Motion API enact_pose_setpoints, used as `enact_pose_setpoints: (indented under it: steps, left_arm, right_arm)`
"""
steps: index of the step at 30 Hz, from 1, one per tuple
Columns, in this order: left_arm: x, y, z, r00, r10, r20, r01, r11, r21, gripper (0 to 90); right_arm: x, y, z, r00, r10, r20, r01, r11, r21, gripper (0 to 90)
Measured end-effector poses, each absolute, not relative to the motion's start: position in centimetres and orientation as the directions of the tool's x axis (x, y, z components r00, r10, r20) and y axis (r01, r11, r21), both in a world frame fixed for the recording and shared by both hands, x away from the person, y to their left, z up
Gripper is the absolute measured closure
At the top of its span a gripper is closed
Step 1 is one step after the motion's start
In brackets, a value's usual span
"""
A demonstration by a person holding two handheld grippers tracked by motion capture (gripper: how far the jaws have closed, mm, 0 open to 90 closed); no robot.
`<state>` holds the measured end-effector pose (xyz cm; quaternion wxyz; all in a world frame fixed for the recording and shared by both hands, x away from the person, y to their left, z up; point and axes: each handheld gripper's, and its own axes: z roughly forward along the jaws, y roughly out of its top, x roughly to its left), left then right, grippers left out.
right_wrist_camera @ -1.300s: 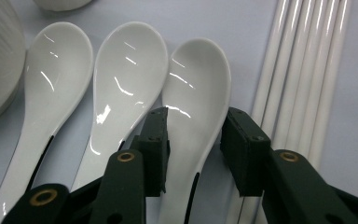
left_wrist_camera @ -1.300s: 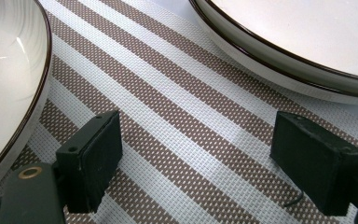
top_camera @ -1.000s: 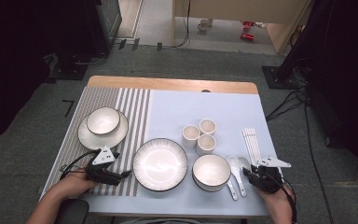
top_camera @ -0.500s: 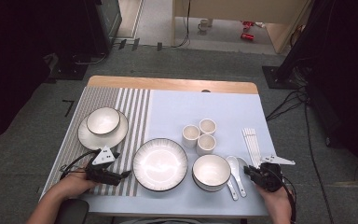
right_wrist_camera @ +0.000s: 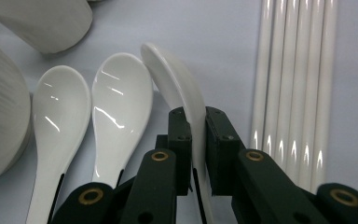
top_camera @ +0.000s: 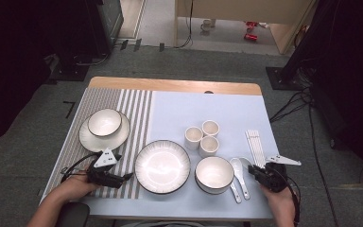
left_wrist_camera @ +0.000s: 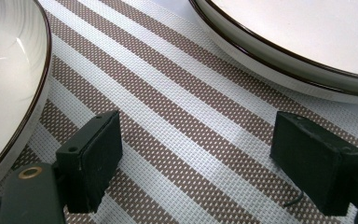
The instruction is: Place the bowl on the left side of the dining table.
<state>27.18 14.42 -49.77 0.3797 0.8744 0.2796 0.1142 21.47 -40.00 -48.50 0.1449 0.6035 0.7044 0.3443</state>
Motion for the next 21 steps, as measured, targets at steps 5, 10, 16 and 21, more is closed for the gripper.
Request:
enact_pose_setpoints:
  steps: [5,10,16,21]
  left_arm:
    - [27.2,14.4,-49.8,0.817,0.577,-0.012,0.402,-0.554,0.729,16.5]
    - [27.2,14.4,-49.8,0.817,0.577,-0.012,0.402,-0.554,0.729,16.5]
    - [27.2,14.4,-49.8,0.817,0.577,-0.011,0.402,-0.555,0.728,16.5]
    - [27.2,14.4,-49.8,0.817,0.577,-0.011,0.402,-0.555,0.728,16.5]
  right_arm:
    - [22.1,-40.1,-48.4,-0.233,0.948,0.217,0.745,0.031,0.667,82.1]
    - [22.8,-40.0,-48.4,-0.232,0.948,0.217,0.743,0.029,0.669,82.1]
    - [23.6,-40.0,-48.5,-0.232,0.948,0.218,0.744,0.028,0.668,82.0]
    - [24.4,-39.7,-48.6,-0.236,0.947,0.217,0.744,0.033,0.667,82.0]
